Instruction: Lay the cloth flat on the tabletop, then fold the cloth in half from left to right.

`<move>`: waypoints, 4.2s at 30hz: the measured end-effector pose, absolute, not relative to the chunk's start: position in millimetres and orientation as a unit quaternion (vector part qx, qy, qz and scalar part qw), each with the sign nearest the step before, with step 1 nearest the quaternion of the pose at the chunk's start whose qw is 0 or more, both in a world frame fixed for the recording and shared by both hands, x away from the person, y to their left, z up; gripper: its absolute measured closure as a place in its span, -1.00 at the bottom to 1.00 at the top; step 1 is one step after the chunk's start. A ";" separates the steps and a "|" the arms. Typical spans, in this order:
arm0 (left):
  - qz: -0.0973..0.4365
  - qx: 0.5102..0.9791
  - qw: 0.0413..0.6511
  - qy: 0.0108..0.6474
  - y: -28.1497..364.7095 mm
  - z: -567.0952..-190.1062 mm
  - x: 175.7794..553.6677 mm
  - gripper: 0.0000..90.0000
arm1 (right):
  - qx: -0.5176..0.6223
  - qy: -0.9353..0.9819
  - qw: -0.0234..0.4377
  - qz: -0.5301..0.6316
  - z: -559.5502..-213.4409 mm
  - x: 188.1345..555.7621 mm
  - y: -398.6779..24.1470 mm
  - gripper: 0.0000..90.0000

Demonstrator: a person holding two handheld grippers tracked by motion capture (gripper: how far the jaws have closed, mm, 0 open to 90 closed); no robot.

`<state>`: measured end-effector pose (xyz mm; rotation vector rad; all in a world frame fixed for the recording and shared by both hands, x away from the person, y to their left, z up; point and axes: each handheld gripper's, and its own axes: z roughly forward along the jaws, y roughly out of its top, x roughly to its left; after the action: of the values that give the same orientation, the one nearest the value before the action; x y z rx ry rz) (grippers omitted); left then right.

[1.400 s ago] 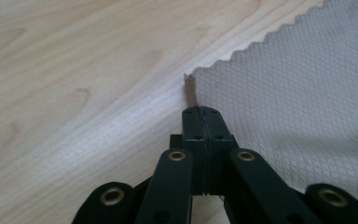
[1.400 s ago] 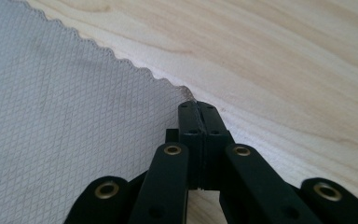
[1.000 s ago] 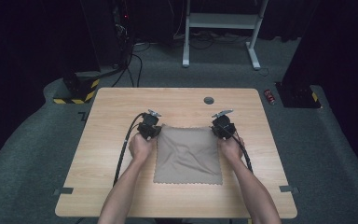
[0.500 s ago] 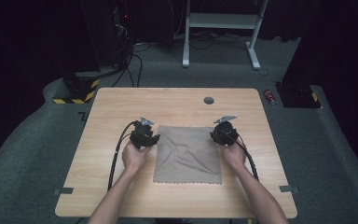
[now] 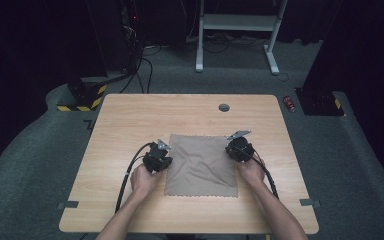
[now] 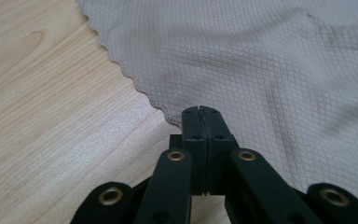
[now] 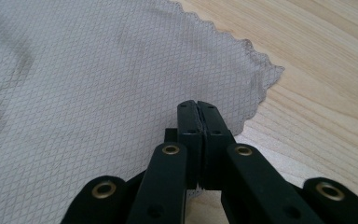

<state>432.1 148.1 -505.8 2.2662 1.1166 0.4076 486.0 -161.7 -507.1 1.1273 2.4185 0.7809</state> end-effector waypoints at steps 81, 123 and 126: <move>0.115 0.858 0.299 0.401 165.9 -502.6 320.6 0.59 | 0.357 0.861 0.158 0.327 -513.6 366.4 -175.5 0.48; 0.161 0.769 0.348 0.511 175.7 -516.1 442.9 0.01 | 0.329 0.855 0.138 0.377 -515.5 361.4 -139.7 0.35; 0.149 0.774 0.337 0.516 180.8 -512.7 449.7 0.00 | 0.323 0.858 0.126 0.380 -515.2 361.3 -131.8 0.35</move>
<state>449.7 180.8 -512.7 2.0172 1.3447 0.3874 361.3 -131.8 -515.2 0.9397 2.4973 1.1077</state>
